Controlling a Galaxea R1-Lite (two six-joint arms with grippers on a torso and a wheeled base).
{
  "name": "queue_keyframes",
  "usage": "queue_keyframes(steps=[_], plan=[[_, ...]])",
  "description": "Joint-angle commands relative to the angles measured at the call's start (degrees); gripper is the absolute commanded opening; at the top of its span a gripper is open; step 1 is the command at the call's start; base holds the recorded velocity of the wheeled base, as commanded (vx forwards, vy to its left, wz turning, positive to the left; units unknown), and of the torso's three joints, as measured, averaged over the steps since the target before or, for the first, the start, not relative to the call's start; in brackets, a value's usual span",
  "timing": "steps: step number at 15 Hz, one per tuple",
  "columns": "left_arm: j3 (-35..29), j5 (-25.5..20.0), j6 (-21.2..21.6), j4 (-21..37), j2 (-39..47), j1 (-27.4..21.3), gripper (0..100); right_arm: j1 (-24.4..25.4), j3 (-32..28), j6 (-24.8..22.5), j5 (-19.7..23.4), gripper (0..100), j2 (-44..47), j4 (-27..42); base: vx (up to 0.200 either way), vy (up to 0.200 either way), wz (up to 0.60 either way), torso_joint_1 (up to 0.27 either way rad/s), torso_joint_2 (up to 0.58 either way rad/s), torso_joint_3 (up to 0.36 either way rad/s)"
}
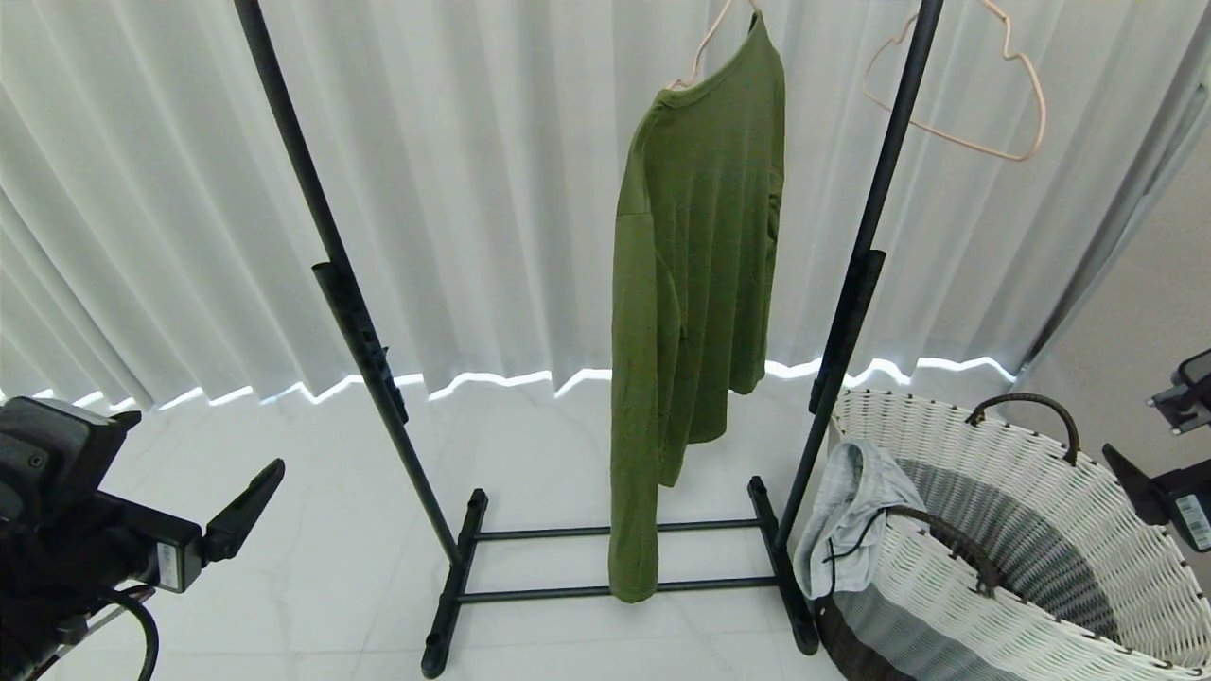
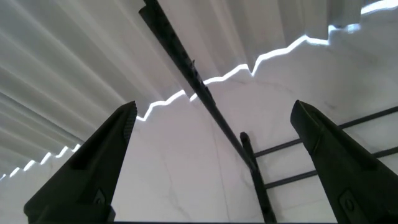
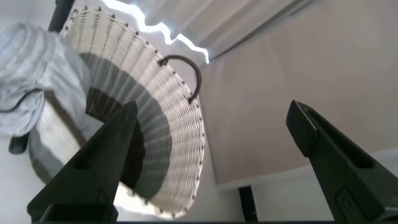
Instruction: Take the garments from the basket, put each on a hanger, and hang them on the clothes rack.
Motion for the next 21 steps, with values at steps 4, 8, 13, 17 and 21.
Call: queue_keyframes(steps=[4,8,13,17,21], plan=[[-0.14,-0.17,-0.1,0.07,0.39,-0.01,100,0.0,0.22,0.54,2.26,100,2.42,0.02,0.2,0.0,0.0,0.002,0.0,0.002],[-0.14,-0.52,-0.27,0.15,1.09,-2.65,100,0.0,-0.39,6.25,6.74,100,10.68,-0.07,0.2,0.0,0.0,0.002,0.01,0.005],[0.56,-0.61,-2.21,0.07,1.97,-10.21,100,2.19,-2.15,15.65,8.94,100,25.79,0.37,0.04,0.0,0.0,0.0,0.0,0.0],[1.26,-0.61,-3.0,0.07,1.88,-13.28,100,5.62,-3.56,18.03,9.29,100,34.14,0.9,0.0,0.0,0.0,0.0,0.0,0.0],[2.85,-0.61,-3.0,0.07,1.36,-13.37,100,5.8,-3.91,18.38,9.11,100,38.36,0.98,0.0,0.0,0.0,0.0,0.0,0.0]])
